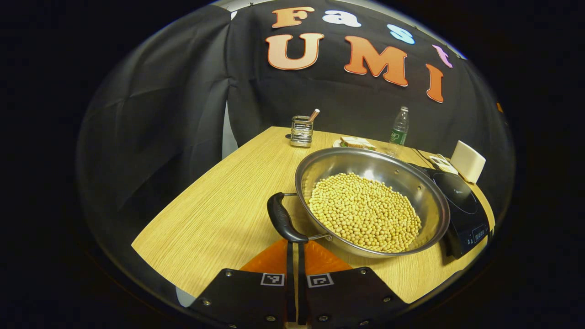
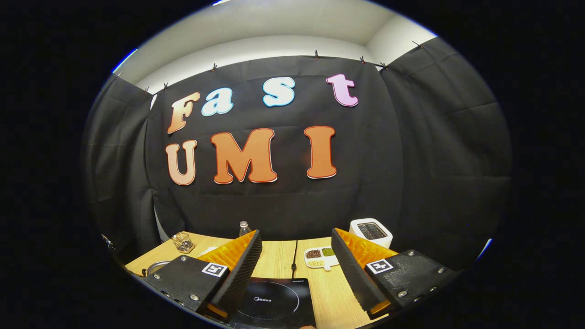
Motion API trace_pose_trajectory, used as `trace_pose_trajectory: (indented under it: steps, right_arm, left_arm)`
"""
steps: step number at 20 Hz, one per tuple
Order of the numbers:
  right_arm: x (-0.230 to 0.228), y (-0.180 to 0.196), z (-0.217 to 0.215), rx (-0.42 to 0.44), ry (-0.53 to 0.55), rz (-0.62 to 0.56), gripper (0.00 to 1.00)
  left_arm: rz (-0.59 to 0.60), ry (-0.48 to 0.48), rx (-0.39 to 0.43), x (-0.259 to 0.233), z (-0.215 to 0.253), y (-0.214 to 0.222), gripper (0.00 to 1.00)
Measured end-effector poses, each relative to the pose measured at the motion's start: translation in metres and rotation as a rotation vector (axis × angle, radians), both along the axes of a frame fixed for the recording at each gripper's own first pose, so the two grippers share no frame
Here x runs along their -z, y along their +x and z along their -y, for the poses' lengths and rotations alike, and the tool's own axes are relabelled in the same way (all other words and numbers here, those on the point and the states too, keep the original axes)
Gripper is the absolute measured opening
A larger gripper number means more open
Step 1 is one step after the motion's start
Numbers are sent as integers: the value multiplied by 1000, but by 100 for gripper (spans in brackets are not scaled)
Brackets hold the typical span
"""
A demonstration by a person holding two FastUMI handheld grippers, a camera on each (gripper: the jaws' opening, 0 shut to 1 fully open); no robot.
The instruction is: First push the handle of the pot to place it horizontally, then grasp the pot with both hands and set it on the induction cooktop.
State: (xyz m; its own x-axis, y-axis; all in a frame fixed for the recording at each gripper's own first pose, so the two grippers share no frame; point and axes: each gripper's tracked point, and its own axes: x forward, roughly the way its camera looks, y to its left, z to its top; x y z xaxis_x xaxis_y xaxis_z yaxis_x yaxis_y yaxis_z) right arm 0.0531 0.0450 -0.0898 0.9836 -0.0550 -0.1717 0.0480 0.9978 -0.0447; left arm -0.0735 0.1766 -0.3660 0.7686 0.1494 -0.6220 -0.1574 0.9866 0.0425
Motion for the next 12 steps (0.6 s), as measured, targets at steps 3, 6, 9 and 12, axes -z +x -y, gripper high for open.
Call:
trace_pose_trajectory:
  steps: [3,6,9,12]
  right_arm:
    - [1,0,-1,3,3,-1,100]
    - [2,2,-1,11,7,5,100]
    - [5,2,-2,13,10,-3,100]
    - [6,1,-2,16,8,-3,95]
  left_arm:
    - [2,8,4,2,-8,8,3]
    - [-1,14,7,3,-14,16,3]
    - [-6,30,11,6,-20,25,3]
    - [-9,56,28,5,-24,32,3]
